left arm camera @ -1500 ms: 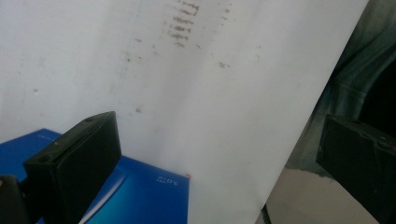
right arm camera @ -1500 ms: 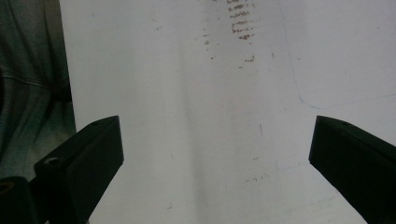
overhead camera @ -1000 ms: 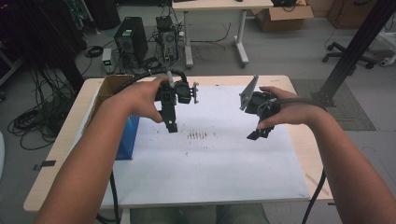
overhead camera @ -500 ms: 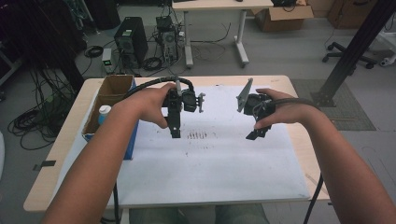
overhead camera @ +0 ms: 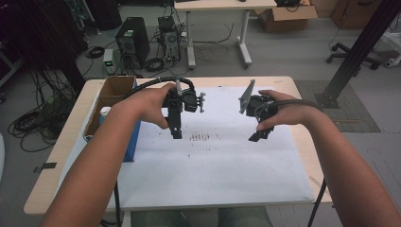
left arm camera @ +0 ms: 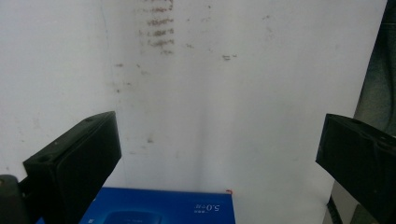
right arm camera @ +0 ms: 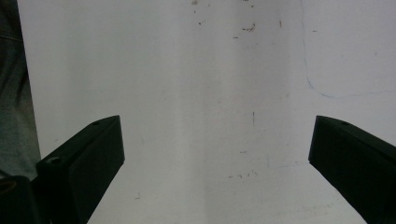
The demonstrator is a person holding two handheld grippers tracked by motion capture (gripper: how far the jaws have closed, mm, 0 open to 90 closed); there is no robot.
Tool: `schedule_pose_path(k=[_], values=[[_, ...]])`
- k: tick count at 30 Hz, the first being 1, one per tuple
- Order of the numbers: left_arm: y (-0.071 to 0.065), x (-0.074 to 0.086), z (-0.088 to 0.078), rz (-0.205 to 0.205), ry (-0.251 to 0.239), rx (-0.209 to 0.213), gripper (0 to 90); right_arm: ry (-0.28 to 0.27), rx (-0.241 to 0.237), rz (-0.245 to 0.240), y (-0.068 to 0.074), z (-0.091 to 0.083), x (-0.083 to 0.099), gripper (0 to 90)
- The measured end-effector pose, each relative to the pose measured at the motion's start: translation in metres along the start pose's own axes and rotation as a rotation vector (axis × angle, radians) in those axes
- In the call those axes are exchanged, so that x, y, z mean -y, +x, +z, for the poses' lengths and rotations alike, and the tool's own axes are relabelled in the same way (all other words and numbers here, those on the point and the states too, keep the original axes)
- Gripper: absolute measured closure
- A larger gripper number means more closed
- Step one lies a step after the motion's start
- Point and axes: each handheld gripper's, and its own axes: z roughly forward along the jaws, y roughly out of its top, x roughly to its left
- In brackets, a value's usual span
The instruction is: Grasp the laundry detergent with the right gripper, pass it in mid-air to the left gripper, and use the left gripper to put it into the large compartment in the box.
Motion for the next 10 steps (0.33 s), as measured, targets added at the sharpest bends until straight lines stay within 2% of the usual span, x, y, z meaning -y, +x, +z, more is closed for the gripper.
schedule_pose_path(k=[10], values=[[-0.0007,0.0005,-0.0007,-0.003,-0.004,-0.003,0.2,0.004,0.004,0.005,0.0002,0.0006,0.0,3.5]])
